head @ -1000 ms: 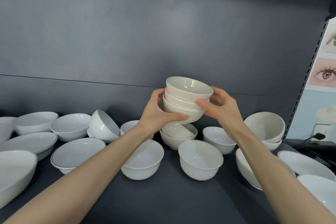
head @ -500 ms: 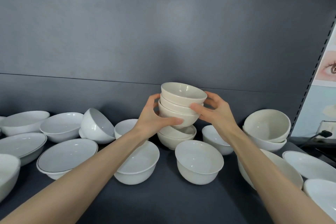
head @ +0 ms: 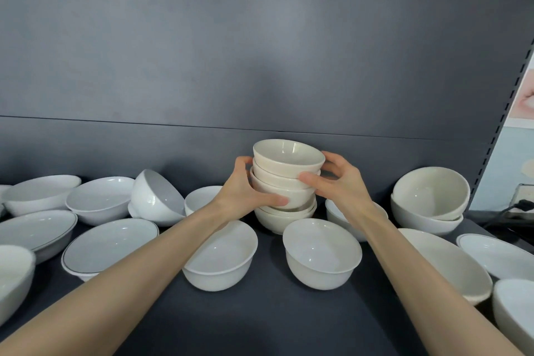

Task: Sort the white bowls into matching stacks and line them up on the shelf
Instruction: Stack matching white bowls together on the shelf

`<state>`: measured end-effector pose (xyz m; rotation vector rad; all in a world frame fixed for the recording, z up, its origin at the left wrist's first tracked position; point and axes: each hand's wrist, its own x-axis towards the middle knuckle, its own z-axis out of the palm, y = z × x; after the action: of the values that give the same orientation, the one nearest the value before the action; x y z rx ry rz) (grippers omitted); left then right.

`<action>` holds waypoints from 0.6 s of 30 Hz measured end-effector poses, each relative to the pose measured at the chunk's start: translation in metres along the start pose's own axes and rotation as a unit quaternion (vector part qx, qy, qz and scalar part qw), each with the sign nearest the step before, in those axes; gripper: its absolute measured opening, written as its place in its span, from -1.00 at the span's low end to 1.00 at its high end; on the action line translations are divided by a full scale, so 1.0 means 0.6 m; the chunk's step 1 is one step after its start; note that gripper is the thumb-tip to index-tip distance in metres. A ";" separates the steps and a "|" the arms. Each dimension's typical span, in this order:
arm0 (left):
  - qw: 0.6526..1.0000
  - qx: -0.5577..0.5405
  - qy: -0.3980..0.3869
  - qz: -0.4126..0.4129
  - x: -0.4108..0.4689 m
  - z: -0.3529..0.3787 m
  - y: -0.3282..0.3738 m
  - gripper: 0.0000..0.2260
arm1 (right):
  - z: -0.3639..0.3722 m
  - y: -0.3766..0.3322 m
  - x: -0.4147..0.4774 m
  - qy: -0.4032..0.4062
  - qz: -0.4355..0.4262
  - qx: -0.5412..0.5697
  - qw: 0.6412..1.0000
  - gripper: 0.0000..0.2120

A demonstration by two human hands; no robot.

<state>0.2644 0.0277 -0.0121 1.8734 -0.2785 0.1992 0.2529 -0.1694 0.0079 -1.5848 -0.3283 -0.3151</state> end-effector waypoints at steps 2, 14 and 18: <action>1.000 0.011 -0.007 -0.004 0.002 0.001 -0.005 -0.20 | -0.001 0.002 -0.001 -0.002 0.000 -0.005 1.000 -0.50; 0.999 0.014 -0.036 -0.026 0.006 0.000 -0.022 -0.06 | -0.006 0.009 -0.002 -0.015 0.002 -0.018 1.000 -0.52; 0.999 0.014 -0.042 -0.030 0.011 0.001 -0.023 -0.05 | -0.007 0.011 -0.001 -0.017 0.005 -0.015 1.000 -0.54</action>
<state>0.2746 0.0308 -0.0233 1.9186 -0.2777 0.0842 0.2550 -0.1737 0.0020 -1.6217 -0.3425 -0.2874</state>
